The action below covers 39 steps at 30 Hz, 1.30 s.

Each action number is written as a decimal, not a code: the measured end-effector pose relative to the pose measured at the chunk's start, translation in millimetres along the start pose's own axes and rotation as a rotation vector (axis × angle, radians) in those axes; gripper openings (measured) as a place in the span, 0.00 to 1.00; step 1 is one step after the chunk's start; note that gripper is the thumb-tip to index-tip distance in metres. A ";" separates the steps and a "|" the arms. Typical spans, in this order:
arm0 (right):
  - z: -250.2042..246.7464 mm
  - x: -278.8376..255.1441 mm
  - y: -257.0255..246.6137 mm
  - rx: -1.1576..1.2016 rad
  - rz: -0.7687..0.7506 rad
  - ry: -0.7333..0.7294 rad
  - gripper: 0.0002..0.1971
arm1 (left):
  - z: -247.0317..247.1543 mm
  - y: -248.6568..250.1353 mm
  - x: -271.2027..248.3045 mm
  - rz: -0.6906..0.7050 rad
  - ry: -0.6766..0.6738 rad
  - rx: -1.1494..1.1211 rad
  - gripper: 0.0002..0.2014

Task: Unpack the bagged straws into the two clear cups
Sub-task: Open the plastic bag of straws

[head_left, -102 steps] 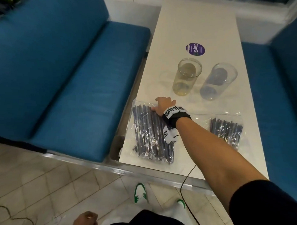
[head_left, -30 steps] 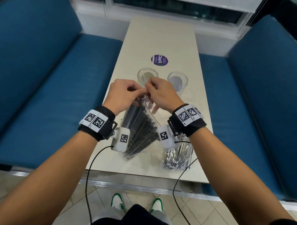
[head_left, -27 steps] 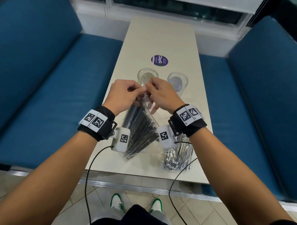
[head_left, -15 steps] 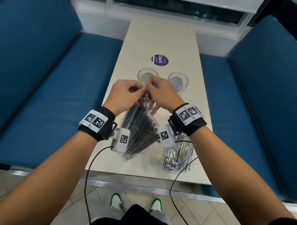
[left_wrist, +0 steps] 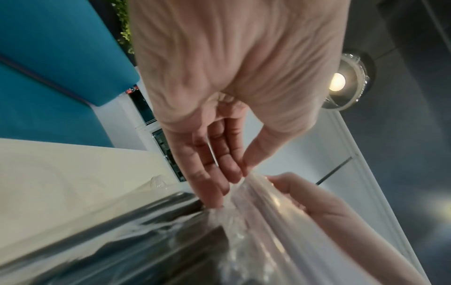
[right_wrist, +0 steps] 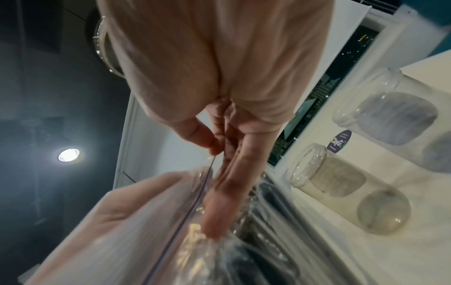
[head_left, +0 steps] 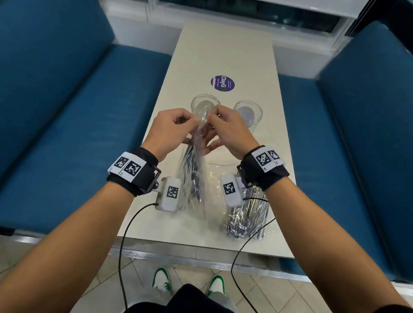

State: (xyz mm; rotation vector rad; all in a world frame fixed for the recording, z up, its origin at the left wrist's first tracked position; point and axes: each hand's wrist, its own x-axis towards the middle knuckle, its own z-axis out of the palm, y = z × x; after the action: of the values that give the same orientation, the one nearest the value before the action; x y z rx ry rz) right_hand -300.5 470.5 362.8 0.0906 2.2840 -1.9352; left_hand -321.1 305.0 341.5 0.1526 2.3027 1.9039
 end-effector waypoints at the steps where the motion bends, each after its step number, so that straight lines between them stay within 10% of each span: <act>1: 1.6 -0.2 -0.4 0.017 0.005 0.013 0.05 | 1.0 0.5 0.0 -0.001 0.017 -0.001 0.06; 10: 5.4 8.0 2.1 -0.075 0.063 0.093 0.18 | 6.3 -3.4 -1.2 0.121 0.075 0.171 0.02; 19: 10.3 9.0 14.8 -0.084 -0.012 0.034 0.08 | 5.2 -1.5 1.1 -0.050 0.086 0.149 0.07; 26: 11.0 8.3 16.6 -0.220 -0.050 0.042 0.11 | 8.9 -0.3 -2.3 0.107 -0.002 0.367 0.13; 35: 1.9 1.4 21.0 0.016 -0.034 0.059 0.07 | 1.7 -9.4 -4.6 0.037 0.006 0.011 0.14; 39: 0.0 -1.6 17.8 -0.192 0.049 0.086 0.25 | 3.6 -7.7 -4.4 0.107 0.057 0.106 0.12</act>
State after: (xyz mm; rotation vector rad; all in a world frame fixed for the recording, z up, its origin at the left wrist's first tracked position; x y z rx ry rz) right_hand -296.4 473.6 345.7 0.2097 2.4845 -1.7104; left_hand -316.0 306.2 333.5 0.2411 2.4815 1.8576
